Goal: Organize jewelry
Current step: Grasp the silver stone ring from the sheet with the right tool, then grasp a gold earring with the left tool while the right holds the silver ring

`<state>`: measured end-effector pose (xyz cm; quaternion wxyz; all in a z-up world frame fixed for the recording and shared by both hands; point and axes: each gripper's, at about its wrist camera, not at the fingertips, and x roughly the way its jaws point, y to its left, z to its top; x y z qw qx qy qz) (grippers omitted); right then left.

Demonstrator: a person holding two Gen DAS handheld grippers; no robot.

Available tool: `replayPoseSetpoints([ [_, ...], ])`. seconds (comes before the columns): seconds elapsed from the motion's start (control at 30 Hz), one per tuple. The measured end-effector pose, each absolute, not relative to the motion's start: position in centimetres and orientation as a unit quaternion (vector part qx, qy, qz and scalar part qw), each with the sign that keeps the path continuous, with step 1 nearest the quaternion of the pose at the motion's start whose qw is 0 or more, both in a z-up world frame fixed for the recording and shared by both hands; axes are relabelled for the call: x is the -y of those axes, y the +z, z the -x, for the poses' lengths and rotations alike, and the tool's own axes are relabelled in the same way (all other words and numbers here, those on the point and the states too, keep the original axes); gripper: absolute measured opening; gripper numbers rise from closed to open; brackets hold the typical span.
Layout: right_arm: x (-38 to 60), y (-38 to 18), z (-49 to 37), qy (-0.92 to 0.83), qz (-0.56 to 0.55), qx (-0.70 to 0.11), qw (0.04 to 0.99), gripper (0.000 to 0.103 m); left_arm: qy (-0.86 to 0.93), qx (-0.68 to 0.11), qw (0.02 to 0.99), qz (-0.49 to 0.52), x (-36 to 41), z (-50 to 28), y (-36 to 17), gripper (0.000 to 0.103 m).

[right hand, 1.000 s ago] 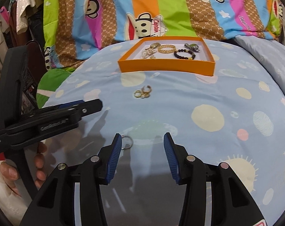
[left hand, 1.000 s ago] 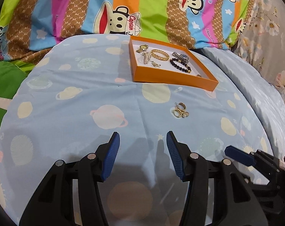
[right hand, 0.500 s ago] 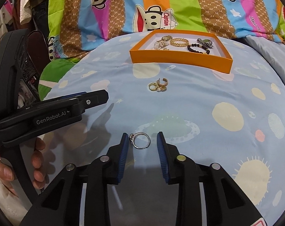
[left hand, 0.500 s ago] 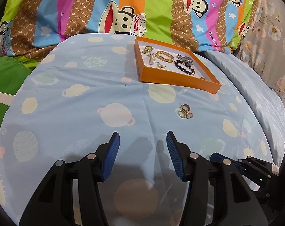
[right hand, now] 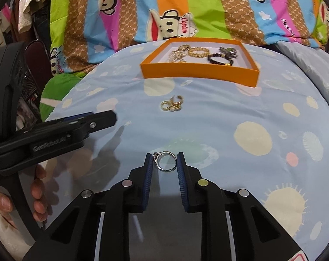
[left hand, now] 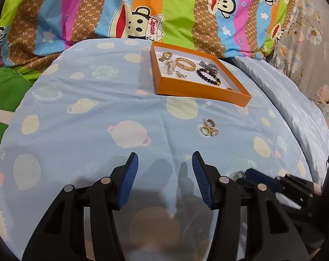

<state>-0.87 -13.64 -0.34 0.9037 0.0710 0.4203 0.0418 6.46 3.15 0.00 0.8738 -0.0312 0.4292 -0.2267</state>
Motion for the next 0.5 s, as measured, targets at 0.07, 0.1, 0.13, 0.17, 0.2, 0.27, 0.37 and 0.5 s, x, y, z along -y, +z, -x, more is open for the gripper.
replayPoseSetpoints([
  [0.07, 14.6, -0.1, 1.0, 0.030, -0.074, -0.416, 0.906, 0.021, -0.229, -0.428, 0.874, 0.031, -3.9, -6.1, 0.2, 0.050],
  [0.1, 15.1, -0.1, 1.0, 0.026, -0.077, -0.415, 0.906, 0.021, -0.228, -0.429, 0.874, 0.031, -4.3, -6.0, 0.3, 0.050],
  [0.13, 15.7, -0.1, 0.9, 0.020, -0.081, -0.414, 0.906, 0.021, -0.226, -0.429, 0.874, 0.032, -4.6, -5.9, 0.3, 0.050],
  [0.17, 16.3, 0.0, 0.8, 0.014, -0.085, -0.413, 0.907, 0.021, -0.223, -0.430, 0.874, 0.032, -4.8, -5.9, 0.4, 0.050],
  [0.2, 16.9, -0.1, 0.7, 0.008, -0.090, -0.412, 0.907, 0.021, -0.220, -0.430, 0.875, 0.033, -4.9, -5.9, 0.4, 0.050],
  [0.27, 17.7, -0.1, 0.4, 0.001, -0.099, -0.411, 0.906, 0.021, -0.219, -0.429, 0.876, 0.035, -4.7, -6.2, 0.6, 0.050],
  [0.37, 19.0, 0.2, 0.1, -0.009, -0.106, -0.405, 0.908, 0.021, -0.228, -0.427, 0.875, 0.026, -3.2, -6.9, 0.9, 0.050],
  [0.5, 20.0, 0.5, -0.3, -0.016, -0.108, -0.399, 0.910, 0.021, -0.256, -0.420, 0.871, -0.005, 0.4, -7.9, 1.1, 0.050],
])
